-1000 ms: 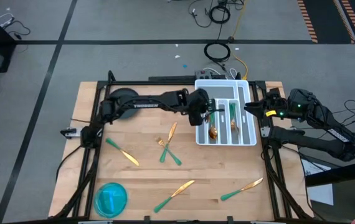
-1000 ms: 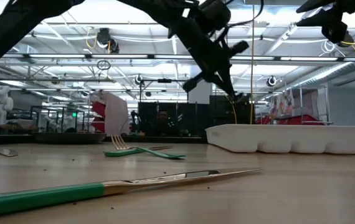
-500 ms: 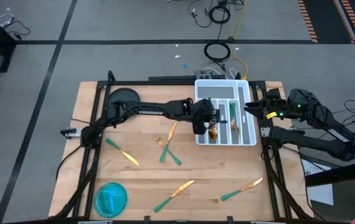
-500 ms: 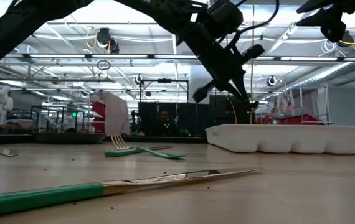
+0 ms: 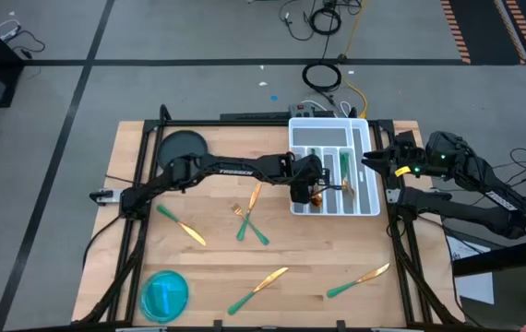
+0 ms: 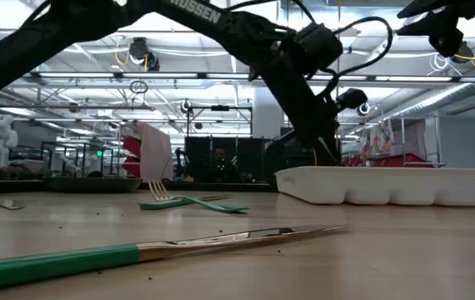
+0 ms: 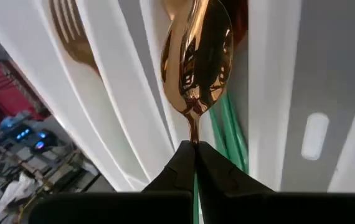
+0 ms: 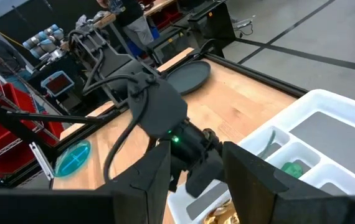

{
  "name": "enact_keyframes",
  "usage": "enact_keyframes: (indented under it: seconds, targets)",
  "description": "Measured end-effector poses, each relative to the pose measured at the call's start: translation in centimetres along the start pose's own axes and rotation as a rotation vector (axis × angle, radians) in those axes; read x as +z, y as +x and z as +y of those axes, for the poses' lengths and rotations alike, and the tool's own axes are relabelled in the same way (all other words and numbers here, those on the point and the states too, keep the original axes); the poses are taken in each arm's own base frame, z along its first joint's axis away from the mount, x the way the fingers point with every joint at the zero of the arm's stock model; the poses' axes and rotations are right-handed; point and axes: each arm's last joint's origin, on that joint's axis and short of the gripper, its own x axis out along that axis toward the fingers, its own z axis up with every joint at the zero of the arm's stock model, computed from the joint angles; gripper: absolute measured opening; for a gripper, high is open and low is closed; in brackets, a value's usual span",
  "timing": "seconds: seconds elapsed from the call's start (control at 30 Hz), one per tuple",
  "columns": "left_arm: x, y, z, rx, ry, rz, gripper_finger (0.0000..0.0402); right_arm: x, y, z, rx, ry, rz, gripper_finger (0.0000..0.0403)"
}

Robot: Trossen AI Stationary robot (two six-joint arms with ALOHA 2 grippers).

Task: Sort silverware
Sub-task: Put the green spoon into the silverware tray

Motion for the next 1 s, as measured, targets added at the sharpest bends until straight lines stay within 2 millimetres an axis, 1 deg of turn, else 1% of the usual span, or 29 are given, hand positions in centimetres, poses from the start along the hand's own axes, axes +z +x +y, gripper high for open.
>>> enact_keyframes:
  seconds: [0.13,0.2,0.3,0.4,0.47,0.7,0.87,1.0]
  targets:
    - [-0.2,0.3,0.9,0.023,-0.003,0.007,0.0001,0.0,0.0,0.0,-0.001,-0.005,0.001,0.0141]
    - [-0.4,0.1,1.3,0.025,-0.005,0.009,0.0001,0.0,0.0,0.0,-0.001,-0.013,0.002,0.0141]
    - [-0.5,-0.2,0.9,-0.035,-0.016,-0.014,0.0001,-0.1,0.0,0.0,-0.004,-0.022,0.008,0.0141]
    - [0.0,-0.3,0.4,-0.093,-0.028,-0.042,0.0001,-0.1,0.0,0.0,-0.004,-0.029,0.009,0.0141]
    - [0.2,-0.4,0.4,-0.101,-0.024,-0.052,0.0001,-0.1,0.0,0.0,-0.004,-0.036,0.009,0.0141]
    - [1.1,-0.6,1.0,-0.06,-0.017,-0.084,0.0001,-0.1,0.0,0.0,-0.004,-0.044,0.009,0.0141]
    - [0.9,-0.5,1.4,-0.024,-0.026,-0.066,0.0001,-0.3,0.0,-0.1,-0.012,-0.043,0.026,0.0141]
    - [0.7,-0.5,1.2,-0.031,-0.029,-0.075,0.0001,-0.4,0.0,-0.2,-0.02,-0.044,0.044,0.0141]
